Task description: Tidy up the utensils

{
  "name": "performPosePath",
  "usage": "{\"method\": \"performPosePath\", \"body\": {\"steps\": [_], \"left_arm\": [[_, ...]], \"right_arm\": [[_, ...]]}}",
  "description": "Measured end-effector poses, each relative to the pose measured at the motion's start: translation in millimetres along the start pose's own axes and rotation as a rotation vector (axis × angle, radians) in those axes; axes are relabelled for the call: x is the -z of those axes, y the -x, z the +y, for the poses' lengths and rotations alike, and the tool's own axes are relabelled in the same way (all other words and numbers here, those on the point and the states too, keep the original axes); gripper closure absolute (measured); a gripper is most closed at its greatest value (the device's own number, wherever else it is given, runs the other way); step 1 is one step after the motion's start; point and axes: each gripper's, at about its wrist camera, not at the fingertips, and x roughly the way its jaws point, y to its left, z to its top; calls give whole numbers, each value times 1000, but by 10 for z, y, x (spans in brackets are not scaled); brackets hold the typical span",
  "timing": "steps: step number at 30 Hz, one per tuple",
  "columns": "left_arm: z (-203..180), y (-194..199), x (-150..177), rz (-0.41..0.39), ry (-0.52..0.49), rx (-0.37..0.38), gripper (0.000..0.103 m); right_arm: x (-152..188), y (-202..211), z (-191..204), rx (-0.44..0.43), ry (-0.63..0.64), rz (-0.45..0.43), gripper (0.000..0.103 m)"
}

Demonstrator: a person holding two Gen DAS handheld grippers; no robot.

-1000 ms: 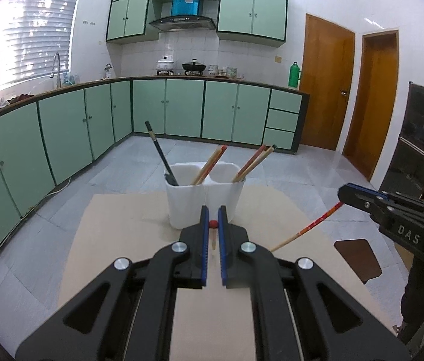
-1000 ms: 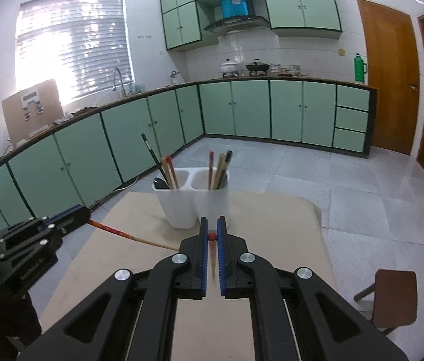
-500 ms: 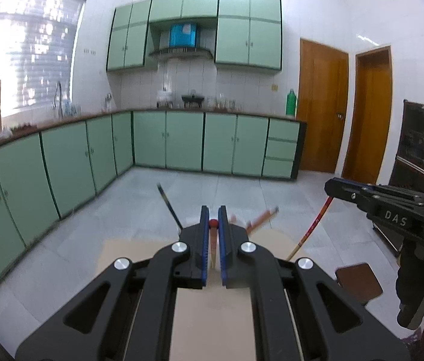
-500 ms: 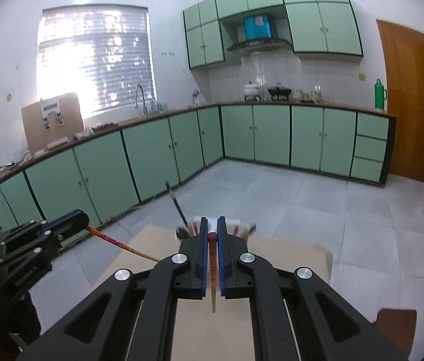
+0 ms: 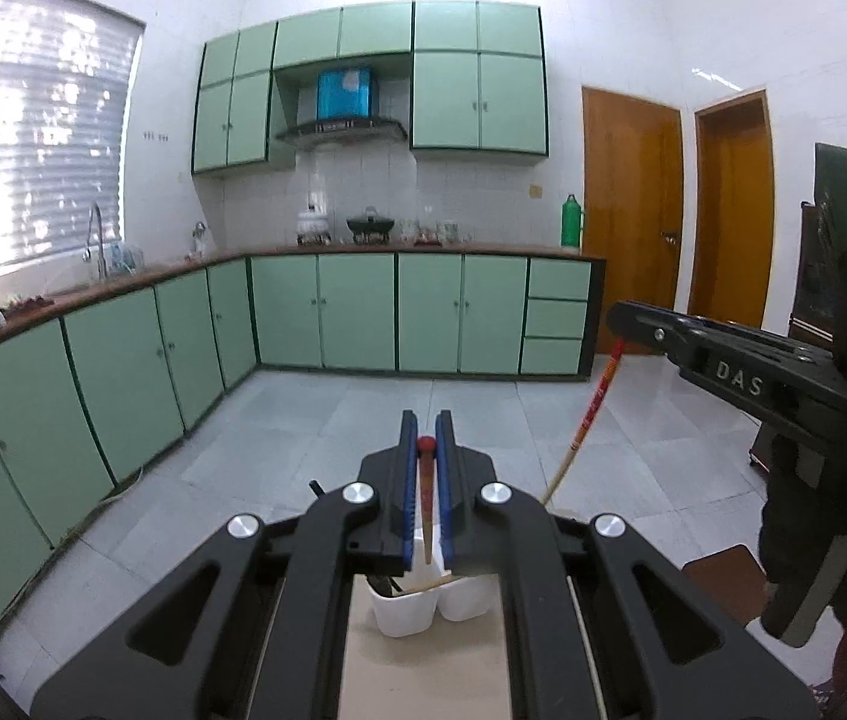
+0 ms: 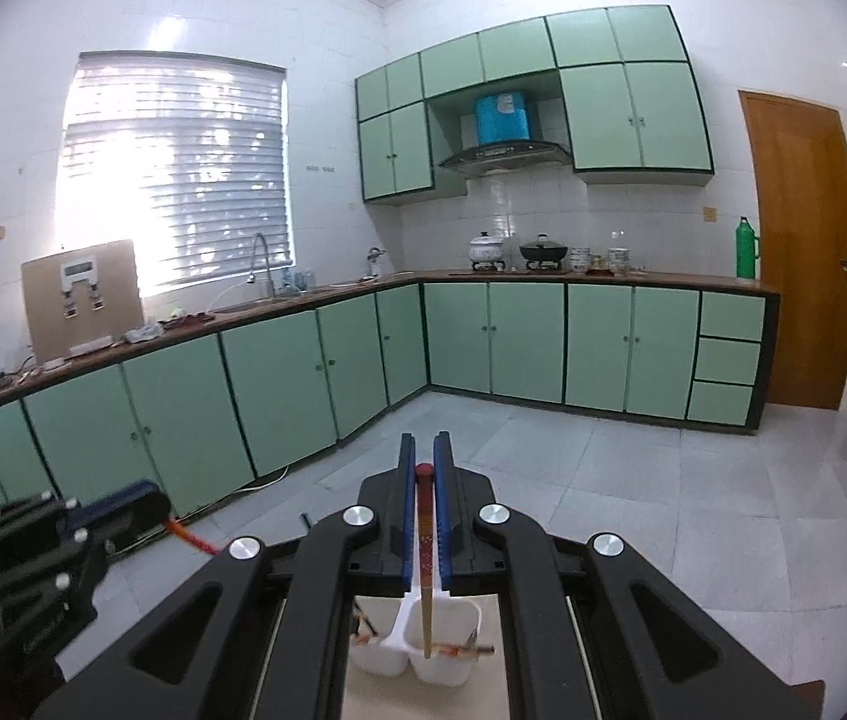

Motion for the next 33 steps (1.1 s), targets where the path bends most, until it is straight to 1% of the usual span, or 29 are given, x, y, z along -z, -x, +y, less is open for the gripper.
{"method": "performPosePath", "body": {"steps": [4,9,14,16,19,20,21,22,23,24,25,26,27,31,32,33], "left_arm": [[53,-289,10,34,-7,-5,98],[143,-593,108,64,4,-7,98],[200,-914,229,122,6,8,98],[219,-1005,307,143,6,14,96],[260,-1156,390,177,9,14,94],[270,-1177,415,183,10,10,91],[290,-1199,439,189,14,2,87],[318,-1205,445,191,18,0,84],[342,-1192,455,190,24,-1,78],[362,-1159,457,183,27,-3,71],[377,-1119,452,172,28,-10,68],[382,-1091,431,164,27,-15,62],[397,-1015,428,150,28,-24,56],[414,-771,408,117,36,-46,44],[409,-700,416,108,37,-53,40],[405,-597,446,100,36,-57,39]], "right_arm": [[55,-336,-72,9,-13,26,97],[191,-665,-80,27,12,70,97],[367,-921,-90,14,26,134,97],[447,-1026,-112,6,19,173,97],[544,-1107,-146,0,4,208,95],[565,-1104,-161,7,6,211,94],[583,-1104,-175,12,8,212,93],[592,-1087,-201,17,8,212,88],[601,-1060,-222,23,7,210,83],[609,-1036,-231,28,5,206,79],[608,-974,-264,38,2,197,72],[605,-918,-279,46,-1,187,64],[606,-854,-297,52,-4,178,61],[634,-531,-340,88,5,142,47],[654,-436,-346,95,5,134,41],[667,-357,-349,102,6,129,37]]}}
